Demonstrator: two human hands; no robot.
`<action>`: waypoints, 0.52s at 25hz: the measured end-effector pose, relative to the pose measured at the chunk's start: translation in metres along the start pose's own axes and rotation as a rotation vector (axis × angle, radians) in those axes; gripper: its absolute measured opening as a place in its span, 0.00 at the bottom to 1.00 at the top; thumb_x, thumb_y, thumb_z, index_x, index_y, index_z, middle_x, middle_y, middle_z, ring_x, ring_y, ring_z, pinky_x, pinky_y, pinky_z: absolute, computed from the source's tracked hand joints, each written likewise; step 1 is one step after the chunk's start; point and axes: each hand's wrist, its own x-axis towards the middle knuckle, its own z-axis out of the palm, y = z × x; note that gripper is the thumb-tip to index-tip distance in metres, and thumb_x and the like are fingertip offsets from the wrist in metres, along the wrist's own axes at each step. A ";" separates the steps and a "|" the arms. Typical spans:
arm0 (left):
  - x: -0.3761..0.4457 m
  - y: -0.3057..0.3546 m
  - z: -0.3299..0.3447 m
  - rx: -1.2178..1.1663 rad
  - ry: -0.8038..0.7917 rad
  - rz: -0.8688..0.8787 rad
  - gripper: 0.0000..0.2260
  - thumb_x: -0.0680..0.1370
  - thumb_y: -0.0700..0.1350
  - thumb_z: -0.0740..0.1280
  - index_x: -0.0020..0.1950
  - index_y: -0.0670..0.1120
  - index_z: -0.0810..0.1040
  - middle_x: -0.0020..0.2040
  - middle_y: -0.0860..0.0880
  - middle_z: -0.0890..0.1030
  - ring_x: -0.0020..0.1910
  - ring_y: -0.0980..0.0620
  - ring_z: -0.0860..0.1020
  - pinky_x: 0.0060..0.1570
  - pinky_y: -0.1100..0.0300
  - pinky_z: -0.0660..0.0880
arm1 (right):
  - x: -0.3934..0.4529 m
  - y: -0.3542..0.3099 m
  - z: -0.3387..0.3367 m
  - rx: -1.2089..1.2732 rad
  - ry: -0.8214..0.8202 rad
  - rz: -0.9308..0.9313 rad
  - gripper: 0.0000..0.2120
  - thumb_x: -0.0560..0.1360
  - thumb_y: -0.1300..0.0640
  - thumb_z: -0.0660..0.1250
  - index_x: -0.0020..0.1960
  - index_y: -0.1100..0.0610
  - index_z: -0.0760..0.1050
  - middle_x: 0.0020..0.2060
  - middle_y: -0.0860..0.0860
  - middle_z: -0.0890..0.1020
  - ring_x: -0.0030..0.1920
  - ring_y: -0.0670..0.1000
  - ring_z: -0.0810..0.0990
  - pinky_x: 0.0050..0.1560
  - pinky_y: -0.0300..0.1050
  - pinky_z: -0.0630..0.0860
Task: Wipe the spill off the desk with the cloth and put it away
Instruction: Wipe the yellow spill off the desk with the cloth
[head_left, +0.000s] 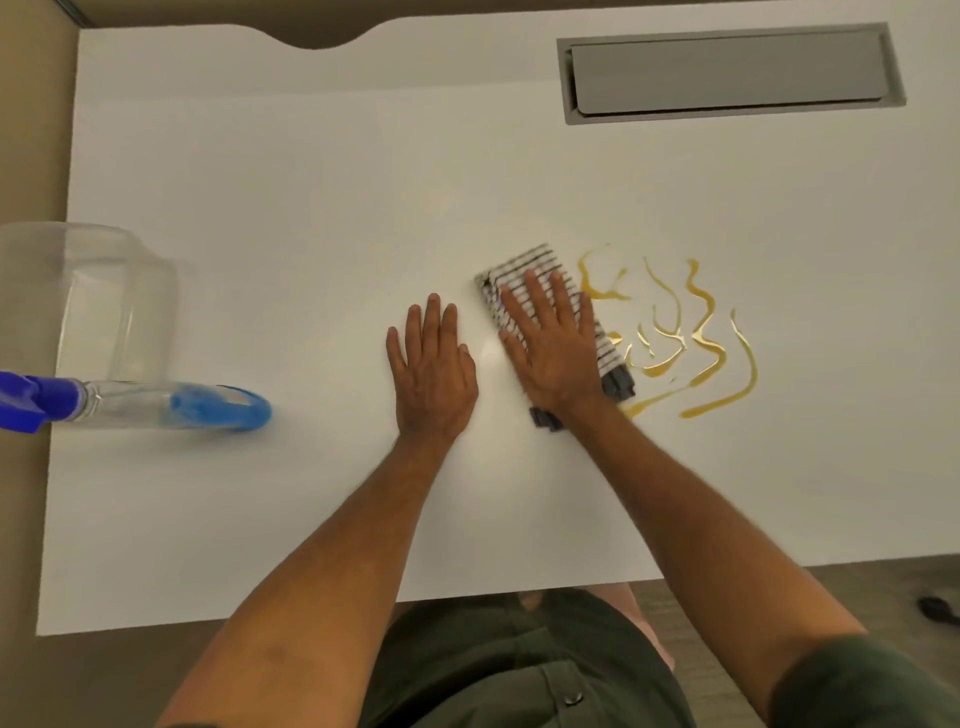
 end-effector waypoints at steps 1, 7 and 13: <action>0.000 0.000 0.001 0.003 0.020 0.003 0.25 0.85 0.51 0.51 0.83 0.47 0.61 0.84 0.46 0.59 0.83 0.43 0.59 0.81 0.39 0.57 | 0.022 0.010 -0.006 0.001 0.009 0.040 0.27 0.86 0.41 0.50 0.84 0.44 0.55 0.84 0.51 0.57 0.85 0.60 0.52 0.82 0.67 0.49; 0.001 0.001 0.004 0.001 0.051 0.005 0.26 0.85 0.51 0.50 0.83 0.47 0.62 0.84 0.45 0.60 0.83 0.43 0.60 0.81 0.39 0.57 | 0.081 0.037 -0.022 0.036 0.026 0.167 0.27 0.86 0.42 0.49 0.84 0.44 0.54 0.85 0.53 0.56 0.85 0.62 0.51 0.83 0.65 0.49; 0.000 0.003 -0.007 -0.001 0.008 -0.010 0.26 0.86 0.51 0.50 0.84 0.46 0.60 0.85 0.45 0.58 0.84 0.43 0.57 0.81 0.39 0.56 | -0.055 -0.007 -0.002 0.091 -0.002 -0.013 0.27 0.87 0.44 0.50 0.84 0.46 0.54 0.85 0.54 0.54 0.85 0.61 0.49 0.83 0.64 0.50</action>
